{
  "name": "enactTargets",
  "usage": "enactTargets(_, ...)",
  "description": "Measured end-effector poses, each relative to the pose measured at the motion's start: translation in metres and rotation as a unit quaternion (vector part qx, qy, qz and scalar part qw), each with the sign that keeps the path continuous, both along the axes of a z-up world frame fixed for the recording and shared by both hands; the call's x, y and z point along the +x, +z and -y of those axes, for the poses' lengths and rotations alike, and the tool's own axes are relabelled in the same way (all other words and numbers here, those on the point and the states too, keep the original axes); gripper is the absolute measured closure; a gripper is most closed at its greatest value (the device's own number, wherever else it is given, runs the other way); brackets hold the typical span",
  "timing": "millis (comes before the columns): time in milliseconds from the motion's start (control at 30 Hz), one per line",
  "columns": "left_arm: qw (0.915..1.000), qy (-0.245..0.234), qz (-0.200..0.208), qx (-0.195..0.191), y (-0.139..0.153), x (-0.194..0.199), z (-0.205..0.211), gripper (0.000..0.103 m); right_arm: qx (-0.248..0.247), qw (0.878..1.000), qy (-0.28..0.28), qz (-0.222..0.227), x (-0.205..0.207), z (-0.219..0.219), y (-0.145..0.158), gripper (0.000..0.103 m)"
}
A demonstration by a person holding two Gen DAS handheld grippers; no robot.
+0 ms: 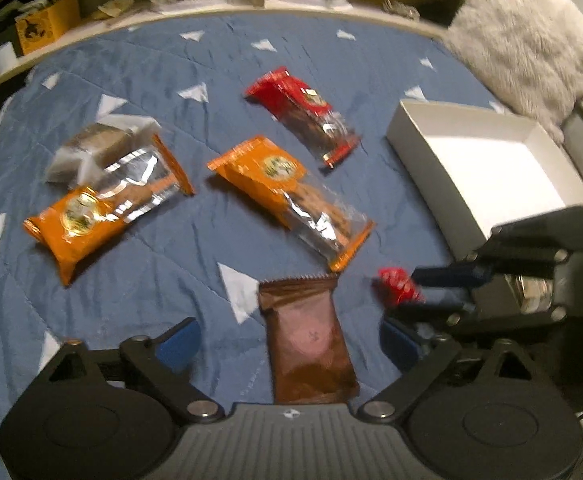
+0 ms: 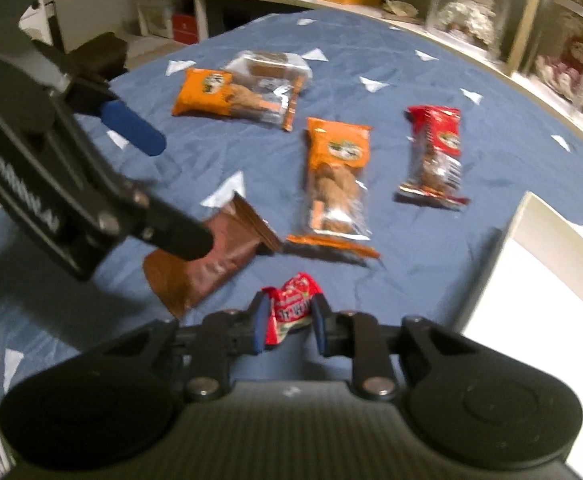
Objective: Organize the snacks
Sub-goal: 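Grasp the brown chocolate pack with the left gripper while the right gripper grasps the small red candy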
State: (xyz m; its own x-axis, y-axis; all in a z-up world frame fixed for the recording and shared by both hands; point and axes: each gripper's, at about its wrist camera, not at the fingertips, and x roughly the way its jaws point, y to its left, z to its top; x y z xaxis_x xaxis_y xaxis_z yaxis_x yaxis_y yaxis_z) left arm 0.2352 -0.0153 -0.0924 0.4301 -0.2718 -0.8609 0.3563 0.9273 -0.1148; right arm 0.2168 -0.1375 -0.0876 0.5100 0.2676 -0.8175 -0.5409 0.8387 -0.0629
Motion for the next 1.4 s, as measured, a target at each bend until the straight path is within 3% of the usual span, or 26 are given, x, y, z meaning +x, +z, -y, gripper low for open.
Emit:
enactTargets(133, 0.9999, -0.001, -0.007, 0.014, -0.011, 0.002, 0.011, 0.020, 0.002, 1.000, -0.020, 0.001, -0.003, 0.009, 0.006, 0.076)
enactTargets(433, 0.9984, -0.018, -0.004, 0.053, -0.029, 0.005, 0.022, 0.040, -0.005, 1.000, -0.001, -0.019, -0.005, 0.006, -0.005, 0.074)
enactTargets(500, 0.9984, -0.016, -0.002, 0.054, -0.028, 0.006, 0.021, 0.048, 0.005, 1.000, 0.002, -0.024, -0.005, 0.007, -0.004, 0.070)
enactTargets(600, 0.9984, -0.012, -0.004, 0.055, -0.025, 0.007, 0.018, 0.052, 0.022, 0.999, 0.011, -0.031, -0.006, 0.010, -0.001, 0.059)
enactTargets(700, 0.9982, -0.008, -0.004, 0.059, -0.024, 0.006, 0.014, 0.053, 0.018, 0.999, 0.022, -0.024, -0.008, 0.011, 0.003, 0.045)
enactTargets(867, 0.9979, -0.001, -0.003, 0.065, -0.022, 0.003, 0.007, 0.054, 0.010, 0.999, 0.042, -0.019, -0.002, 0.010, 0.005, 0.037)
enactTargets(1133, 0.9984, -0.003, -0.014, 0.055, -0.024, -0.001, 0.008, 0.055, -0.006, 0.996, 0.083, -0.036, 0.012, 0.007, -0.013, 0.038)
enactTargets(1200, 0.9985, -0.001, -0.015, 0.053, -0.025, -0.001, 0.008, 0.056, 0.010, 0.995, 0.082, -0.058, 0.012, 0.007, -0.014, 0.040)
enactTargets(1300, 0.9989, 0.011, -0.017, 0.042, -0.023, -0.001, 0.004, 0.058, 0.017, 0.993, 0.091, -0.067, 0.008, 0.006, -0.014, 0.053)
enactTargets(1400, 0.9989, 0.031, -0.021, 0.029, -0.022, 0.000, -0.001, 0.060, 0.026, 0.994, 0.074, -0.072, 0.008, 0.007, -0.013, 0.058)
